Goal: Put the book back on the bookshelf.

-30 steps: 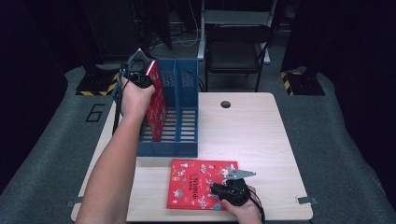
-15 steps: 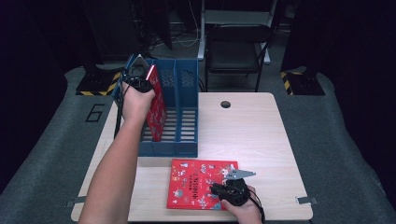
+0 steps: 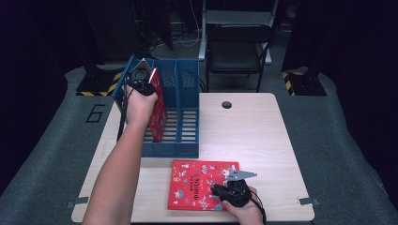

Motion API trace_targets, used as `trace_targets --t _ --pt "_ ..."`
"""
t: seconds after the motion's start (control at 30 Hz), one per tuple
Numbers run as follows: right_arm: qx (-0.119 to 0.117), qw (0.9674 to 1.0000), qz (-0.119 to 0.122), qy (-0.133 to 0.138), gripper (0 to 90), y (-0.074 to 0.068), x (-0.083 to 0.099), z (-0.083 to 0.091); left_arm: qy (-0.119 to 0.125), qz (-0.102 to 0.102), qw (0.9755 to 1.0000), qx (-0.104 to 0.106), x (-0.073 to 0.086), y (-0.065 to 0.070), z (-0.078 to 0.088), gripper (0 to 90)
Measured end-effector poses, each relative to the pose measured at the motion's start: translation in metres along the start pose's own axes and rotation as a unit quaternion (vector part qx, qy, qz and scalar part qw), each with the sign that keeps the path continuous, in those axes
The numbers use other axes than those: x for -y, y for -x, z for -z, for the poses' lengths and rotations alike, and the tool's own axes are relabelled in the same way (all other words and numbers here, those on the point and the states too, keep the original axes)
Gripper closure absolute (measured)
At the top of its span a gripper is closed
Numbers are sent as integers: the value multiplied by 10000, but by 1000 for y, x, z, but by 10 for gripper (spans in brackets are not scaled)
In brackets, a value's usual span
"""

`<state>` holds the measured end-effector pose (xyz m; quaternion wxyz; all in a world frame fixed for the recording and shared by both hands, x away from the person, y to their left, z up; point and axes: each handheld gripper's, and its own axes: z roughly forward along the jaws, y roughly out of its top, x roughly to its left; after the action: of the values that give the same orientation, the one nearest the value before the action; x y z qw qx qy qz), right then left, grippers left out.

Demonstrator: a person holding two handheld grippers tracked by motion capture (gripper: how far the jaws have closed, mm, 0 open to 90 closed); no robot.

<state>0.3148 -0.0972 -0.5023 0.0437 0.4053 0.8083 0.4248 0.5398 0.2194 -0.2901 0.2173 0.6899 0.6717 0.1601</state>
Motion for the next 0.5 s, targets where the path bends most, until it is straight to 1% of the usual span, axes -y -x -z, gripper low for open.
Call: trace_targets --t 0.23,0.3,0.47,0.5 --pt "1 10000 3 11 779 0 0 0 56 -4 10000 -36 2 0 -3 795" --pt "0 10000 4 9 779 0 0 0 20 -17 10000 -43 2 0 -4 794" --pt "-19 10000 10 -8 779 0 0 0 12 -18 10000 -50 6 0 -11 794" --pt "-9 10000 4 -4 779 0 0 0 40 18 10000 -46 7 1 -13 794"
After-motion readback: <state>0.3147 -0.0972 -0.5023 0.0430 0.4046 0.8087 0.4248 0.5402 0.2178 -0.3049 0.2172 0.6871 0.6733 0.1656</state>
